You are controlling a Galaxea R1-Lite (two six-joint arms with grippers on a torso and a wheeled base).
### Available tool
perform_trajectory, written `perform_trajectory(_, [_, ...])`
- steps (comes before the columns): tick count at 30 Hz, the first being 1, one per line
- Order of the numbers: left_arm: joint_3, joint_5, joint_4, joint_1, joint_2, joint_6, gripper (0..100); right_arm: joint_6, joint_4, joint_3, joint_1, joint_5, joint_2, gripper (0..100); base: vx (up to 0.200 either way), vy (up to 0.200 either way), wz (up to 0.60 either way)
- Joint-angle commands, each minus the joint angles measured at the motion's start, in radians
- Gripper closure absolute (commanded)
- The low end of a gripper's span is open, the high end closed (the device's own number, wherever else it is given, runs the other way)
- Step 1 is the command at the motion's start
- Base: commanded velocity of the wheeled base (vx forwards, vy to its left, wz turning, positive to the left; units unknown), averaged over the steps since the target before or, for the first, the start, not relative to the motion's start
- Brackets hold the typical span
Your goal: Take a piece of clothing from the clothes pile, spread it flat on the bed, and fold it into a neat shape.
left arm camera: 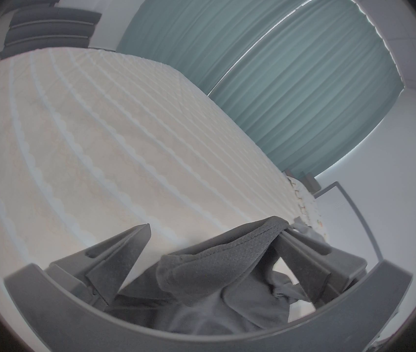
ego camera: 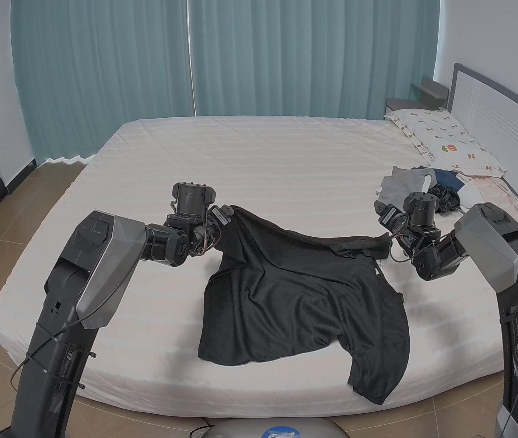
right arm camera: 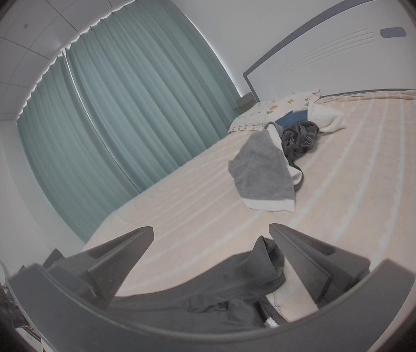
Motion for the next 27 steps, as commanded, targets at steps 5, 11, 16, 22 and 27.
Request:
perform_trajectory(5, [0.000, 0.034, 0.016, 0.028, 0.044, 0.046, 0, 0.001, -0.004, 0.052, -0.037, 0.010, -0.033, 0, 0.000, 0.000, 0.00])
perform_trajectory(11, [0.000, -0.045, 0.180, 0.048, 0.019, 0.044, 0, 0.001, -0.007, 0.230, -0.040, 0.116, -0.116, 0, 0.000, 0.000, 0.00])
perform_trajectory(16, [0.000, -0.117, 0.237, 0.097, -0.047, -0.005, 0, 0.016, -0.045, 0.438, -0.042, 0.202, -0.200, 0, 0.000, 0.000, 0.00])
perform_trajectory(22, [0.000, -0.250, 0.320, 0.150, -0.120, -0.083, 0, 0.016, -0.134, 0.636, -0.086, 0.297, -0.265, 0, 0.000, 0.000, 0.00])
perform_trajectory(27, [0.031, -0.255, 0.386, 0.158, -0.159, -0.117, 0, 0.018, -0.170, 0.754, -0.117, 0.348, -0.288, 0, 0.000, 0.000, 0.00])
